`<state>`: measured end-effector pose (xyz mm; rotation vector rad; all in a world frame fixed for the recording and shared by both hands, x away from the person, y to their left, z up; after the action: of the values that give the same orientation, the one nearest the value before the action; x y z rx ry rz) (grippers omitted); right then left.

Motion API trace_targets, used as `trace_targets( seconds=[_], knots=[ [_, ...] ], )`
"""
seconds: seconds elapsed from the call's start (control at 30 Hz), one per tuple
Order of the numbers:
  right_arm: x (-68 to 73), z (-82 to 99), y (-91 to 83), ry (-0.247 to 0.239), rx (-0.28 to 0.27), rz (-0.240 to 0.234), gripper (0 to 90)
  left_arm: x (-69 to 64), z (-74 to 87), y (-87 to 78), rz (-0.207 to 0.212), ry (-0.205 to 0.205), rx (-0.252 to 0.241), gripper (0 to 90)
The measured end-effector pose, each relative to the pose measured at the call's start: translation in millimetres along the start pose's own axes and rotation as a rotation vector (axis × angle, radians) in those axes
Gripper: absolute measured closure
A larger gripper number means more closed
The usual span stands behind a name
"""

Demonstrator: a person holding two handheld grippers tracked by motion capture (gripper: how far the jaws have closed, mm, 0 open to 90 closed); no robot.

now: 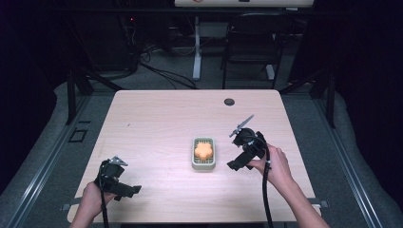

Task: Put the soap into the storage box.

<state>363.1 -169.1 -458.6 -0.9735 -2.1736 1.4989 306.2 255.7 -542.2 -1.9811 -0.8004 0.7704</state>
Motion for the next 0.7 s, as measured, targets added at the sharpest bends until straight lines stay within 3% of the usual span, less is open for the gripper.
trace_targets(
  seconds=[0.7],
  knots=[
    [-6.3, 52.7, 11.3, 0.071, 0.035, 0.003, 0.0, -1.7, -0.7, 0.4, -0.003, 0.01, 0.003, 0.1]
  ],
)
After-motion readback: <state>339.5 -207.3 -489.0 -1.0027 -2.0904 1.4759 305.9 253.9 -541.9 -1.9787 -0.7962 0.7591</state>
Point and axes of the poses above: each handheld gripper's, and its own axes: y roughly forward along the jaws, z roughly out of its underside, x roughly to its left, the point moved 1 cm from there along y, roughly forward along the jaws, and after that the axes turned 7 degrees about z, right-handed, at the moved point
